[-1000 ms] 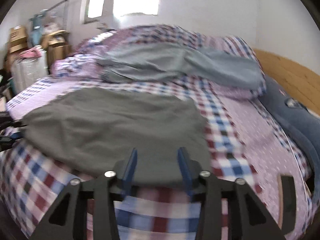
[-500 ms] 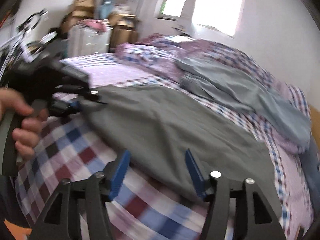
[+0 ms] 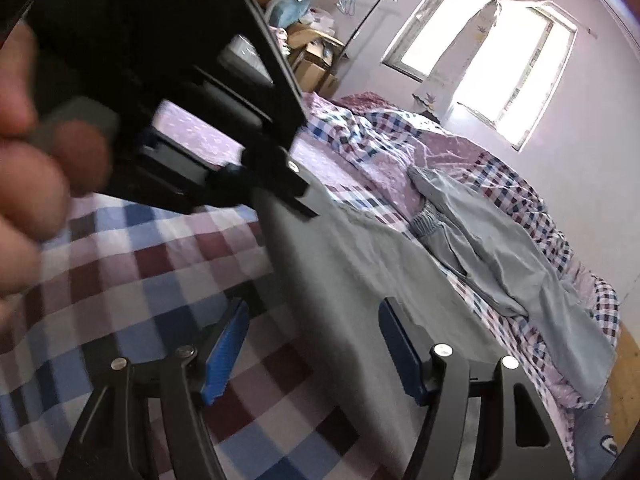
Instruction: Fold clothes
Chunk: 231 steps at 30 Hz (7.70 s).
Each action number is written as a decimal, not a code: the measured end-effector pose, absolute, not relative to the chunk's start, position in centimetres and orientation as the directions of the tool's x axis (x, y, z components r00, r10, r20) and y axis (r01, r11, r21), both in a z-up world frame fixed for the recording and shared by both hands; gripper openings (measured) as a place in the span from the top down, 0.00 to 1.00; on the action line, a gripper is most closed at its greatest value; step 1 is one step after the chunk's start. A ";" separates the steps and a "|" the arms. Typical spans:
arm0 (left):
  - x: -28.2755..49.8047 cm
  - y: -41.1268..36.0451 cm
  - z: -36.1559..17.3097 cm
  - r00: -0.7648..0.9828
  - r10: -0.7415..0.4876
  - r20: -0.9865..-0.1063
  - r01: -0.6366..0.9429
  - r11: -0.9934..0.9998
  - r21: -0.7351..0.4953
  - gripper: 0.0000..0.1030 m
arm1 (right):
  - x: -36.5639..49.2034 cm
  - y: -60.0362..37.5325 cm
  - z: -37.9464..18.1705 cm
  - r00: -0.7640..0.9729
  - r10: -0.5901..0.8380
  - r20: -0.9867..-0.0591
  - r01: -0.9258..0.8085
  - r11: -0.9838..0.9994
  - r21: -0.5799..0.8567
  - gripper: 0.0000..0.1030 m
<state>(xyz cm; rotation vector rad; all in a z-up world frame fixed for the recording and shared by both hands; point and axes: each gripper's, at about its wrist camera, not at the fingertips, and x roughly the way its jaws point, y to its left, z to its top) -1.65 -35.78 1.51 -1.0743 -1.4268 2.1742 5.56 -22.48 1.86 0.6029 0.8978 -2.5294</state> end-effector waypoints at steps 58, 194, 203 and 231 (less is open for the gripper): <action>-5.0 -34.6 1.4 -0.687 0.601 -0.408 0.162 -0.421 -0.893 0.89 | 1.8 -16.1 0.8 -0.906 0.112 -0.408 0.221 -0.698 -0.682 0.36; -3.1 -32.1 7.5 -0.782 0.336 -0.524 0.076 -0.784 -0.616 0.36 | 3.4 13.5 10.1 -0.734 0.072 -0.675 -0.100 -0.995 0.003 0.45; 1.9 -29.4 5.1 -0.685 0.276 -0.674 0.025 -0.916 -0.400 0.27 | 7.8 8.4 5.5 -0.689 0.020 -0.725 -0.052 -0.998 0.023 0.44; 13.3 -38.0 0.7 -0.665 0.390 -0.637 0.288 -0.653 -0.700 0.27 | 13.6 -2.6 7.3 -0.776 -0.197 -0.600 0.154 -0.980 0.122 0.42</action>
